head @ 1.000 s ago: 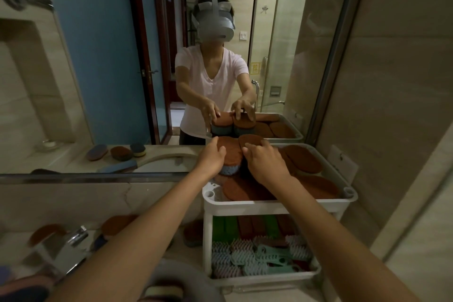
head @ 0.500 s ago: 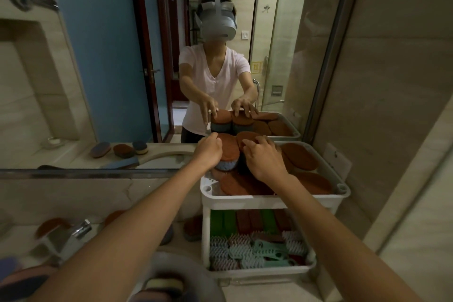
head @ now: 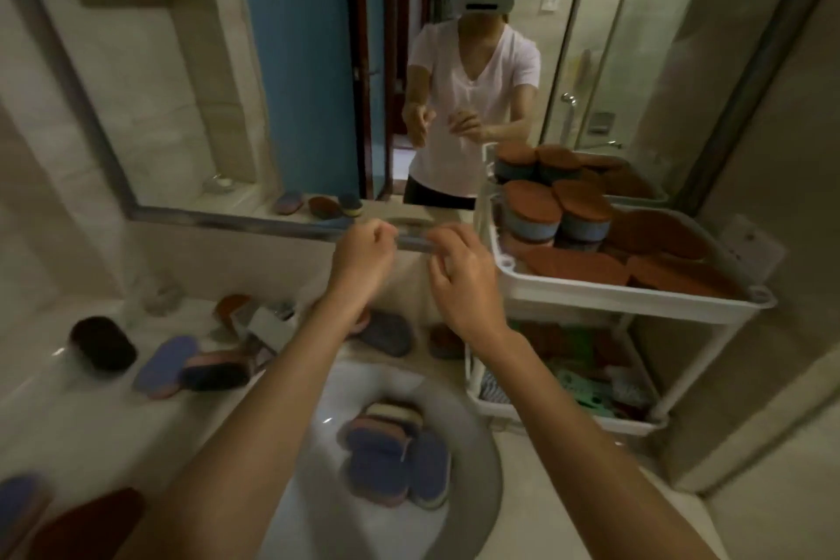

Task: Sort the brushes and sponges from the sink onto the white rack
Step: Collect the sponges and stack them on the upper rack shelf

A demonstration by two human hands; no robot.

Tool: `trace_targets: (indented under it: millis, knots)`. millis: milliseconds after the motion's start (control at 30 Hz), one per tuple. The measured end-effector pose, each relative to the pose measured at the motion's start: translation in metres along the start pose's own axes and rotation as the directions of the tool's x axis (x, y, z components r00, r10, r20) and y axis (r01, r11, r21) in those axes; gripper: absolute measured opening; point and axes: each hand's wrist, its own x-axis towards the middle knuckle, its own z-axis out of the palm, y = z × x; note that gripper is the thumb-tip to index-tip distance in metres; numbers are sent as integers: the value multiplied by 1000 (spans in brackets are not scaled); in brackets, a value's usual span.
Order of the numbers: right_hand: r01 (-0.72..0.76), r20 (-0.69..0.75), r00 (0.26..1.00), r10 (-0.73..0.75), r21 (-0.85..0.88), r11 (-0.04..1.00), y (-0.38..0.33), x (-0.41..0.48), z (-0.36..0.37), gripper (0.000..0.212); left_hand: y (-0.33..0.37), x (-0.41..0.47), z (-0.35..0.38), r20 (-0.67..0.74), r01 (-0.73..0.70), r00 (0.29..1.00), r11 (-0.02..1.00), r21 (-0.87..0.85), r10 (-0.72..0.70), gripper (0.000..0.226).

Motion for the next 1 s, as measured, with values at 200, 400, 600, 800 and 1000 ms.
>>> trace_targets:
  millis: [200,400,600,800,1000]
  knots:
    - [-200,260,953,154,160,967,-65,-86,120,28,-131,-62,-98,1,280,960,960,-16,-280,34]
    - [-331,708,668,227,10,944,-133,-174,221,35,-255,-114,-201,-115,508,860,820,263,-496,23]
    - [-92,918,393,56,-21,995,-169,-212,267,52,-312,-140,-256,-188,536,843,770,345,-503,31]
    - [127,956,293,-28,-10,992,-168,-225,278,56,-345,-139,-267,-61,444,886,803,398,-460,51]
    - [277,938,339,76,-177,944,-159,-242,279,76,-356,-128,-267,151,258,880,720,645,-451,62]
